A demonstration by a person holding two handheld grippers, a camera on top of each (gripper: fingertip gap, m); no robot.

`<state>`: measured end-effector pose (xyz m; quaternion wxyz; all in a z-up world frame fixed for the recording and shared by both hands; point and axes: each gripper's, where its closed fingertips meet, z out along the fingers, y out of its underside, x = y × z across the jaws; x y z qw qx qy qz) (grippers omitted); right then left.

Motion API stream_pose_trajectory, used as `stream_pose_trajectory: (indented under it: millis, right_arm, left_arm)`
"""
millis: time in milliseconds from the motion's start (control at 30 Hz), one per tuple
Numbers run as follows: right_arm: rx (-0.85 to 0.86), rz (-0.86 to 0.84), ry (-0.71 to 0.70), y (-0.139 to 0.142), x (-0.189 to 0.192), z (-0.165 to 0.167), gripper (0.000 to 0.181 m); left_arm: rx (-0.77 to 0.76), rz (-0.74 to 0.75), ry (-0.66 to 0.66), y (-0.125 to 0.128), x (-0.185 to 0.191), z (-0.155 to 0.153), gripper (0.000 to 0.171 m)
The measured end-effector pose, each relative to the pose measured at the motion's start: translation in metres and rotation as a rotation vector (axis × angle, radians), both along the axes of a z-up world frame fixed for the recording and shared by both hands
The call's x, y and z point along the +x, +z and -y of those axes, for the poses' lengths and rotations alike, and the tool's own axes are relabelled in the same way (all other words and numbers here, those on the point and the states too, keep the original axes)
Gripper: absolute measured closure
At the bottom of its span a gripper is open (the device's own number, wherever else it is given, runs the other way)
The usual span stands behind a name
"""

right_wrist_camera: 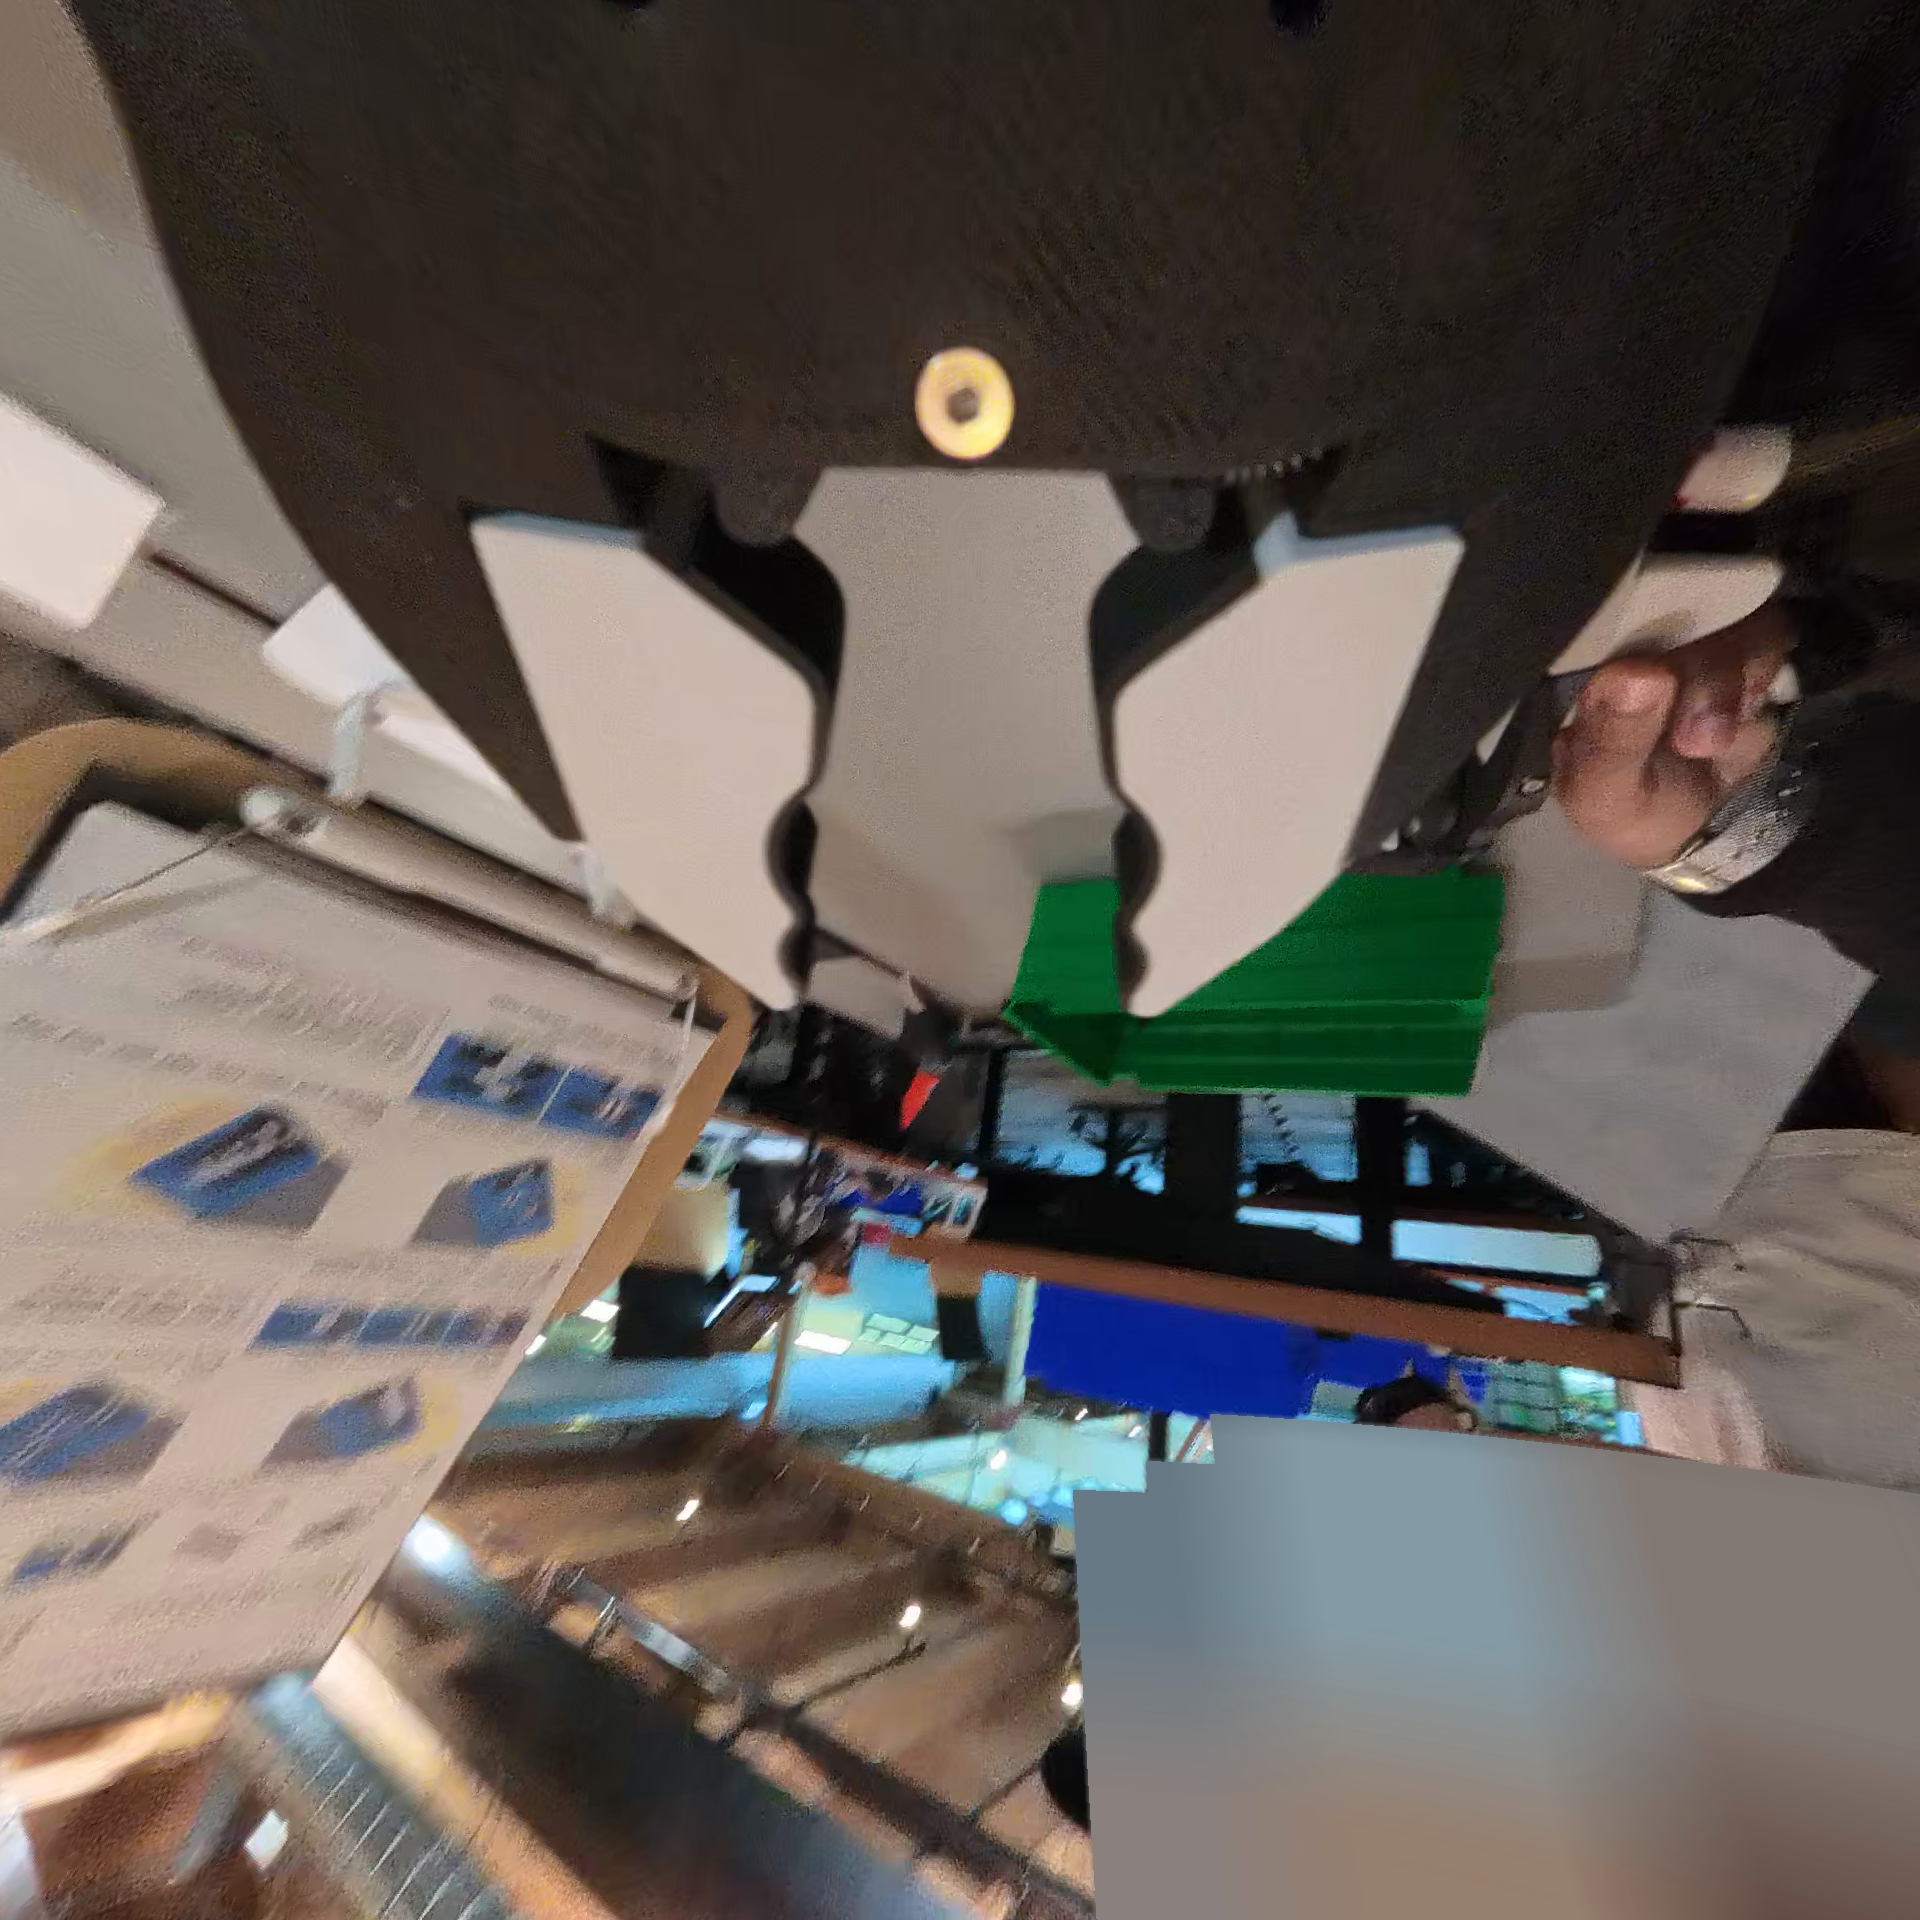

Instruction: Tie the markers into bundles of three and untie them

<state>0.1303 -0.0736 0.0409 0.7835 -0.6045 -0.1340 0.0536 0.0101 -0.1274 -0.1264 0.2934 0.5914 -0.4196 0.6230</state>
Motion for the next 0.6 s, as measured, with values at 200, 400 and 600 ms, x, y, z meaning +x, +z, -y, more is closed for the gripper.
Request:
stream_pose_trajectory:
  millis: [200,400,600]
  right_arm:
    - [-0.045,0.174,-0.267,0.001,0.028,0.004,0.181]
    - [-0.169,0.046,-0.349,-0.033,0.056,-0.010,0.179]
    - [-0.229,0.198,-0.485,-0.038,0.077,-0.011,0.157]
  left_arm:
    - [0.008,0.003,0.001,0.000,0.000,0.000,0.152]
    - [0.014,-0.004,0.007,-0.001,0.000,0.000,0.151]
    - [0.015,-0.003,0.011,-0.001,0.000,0.000,0.151]
